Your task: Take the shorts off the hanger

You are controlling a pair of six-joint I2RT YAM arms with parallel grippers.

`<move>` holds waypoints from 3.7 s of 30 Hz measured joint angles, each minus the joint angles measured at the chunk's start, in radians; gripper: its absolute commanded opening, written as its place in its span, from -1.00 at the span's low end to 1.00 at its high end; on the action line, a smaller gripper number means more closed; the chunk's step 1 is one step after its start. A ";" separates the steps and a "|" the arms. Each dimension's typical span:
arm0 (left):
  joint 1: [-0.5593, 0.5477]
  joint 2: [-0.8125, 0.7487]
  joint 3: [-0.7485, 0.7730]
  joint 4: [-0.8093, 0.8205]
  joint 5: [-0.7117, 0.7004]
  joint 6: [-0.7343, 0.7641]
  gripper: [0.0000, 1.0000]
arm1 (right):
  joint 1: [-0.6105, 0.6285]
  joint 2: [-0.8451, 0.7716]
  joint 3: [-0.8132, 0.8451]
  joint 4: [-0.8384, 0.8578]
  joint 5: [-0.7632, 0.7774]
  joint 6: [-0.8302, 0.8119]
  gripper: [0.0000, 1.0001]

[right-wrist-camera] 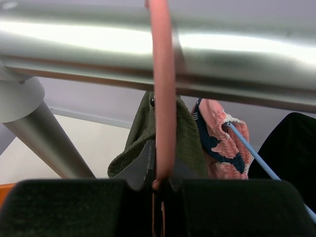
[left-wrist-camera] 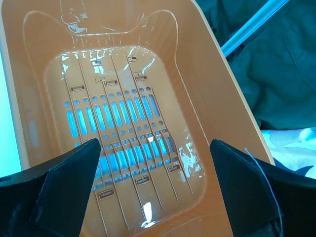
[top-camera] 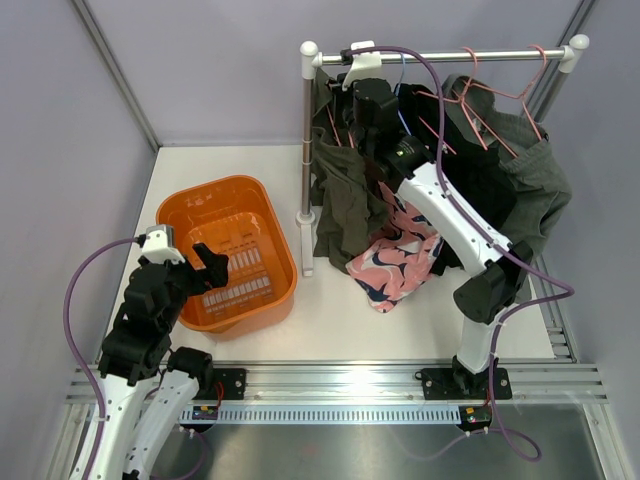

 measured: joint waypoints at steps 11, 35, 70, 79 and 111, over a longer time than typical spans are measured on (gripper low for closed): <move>-0.001 0.000 0.000 0.000 0.000 0.000 0.98 | 0.000 -0.113 -0.009 -0.087 0.004 -0.002 -1.00; -0.016 0.094 0.059 0.107 0.276 0.013 0.91 | 0.041 -0.748 -0.470 -0.478 -0.198 0.207 -1.00; -0.835 0.888 0.521 0.430 -0.292 0.021 0.90 | 0.292 -0.777 -0.583 -0.568 0.042 0.341 -1.00; -0.835 0.952 0.521 0.453 -0.294 0.008 0.28 | 0.295 -0.763 -0.572 -0.575 0.058 0.341 -1.00; -0.695 1.068 0.646 0.347 -0.449 -0.027 -1.00 | 0.330 -0.861 -0.567 -0.590 0.048 0.343 -1.00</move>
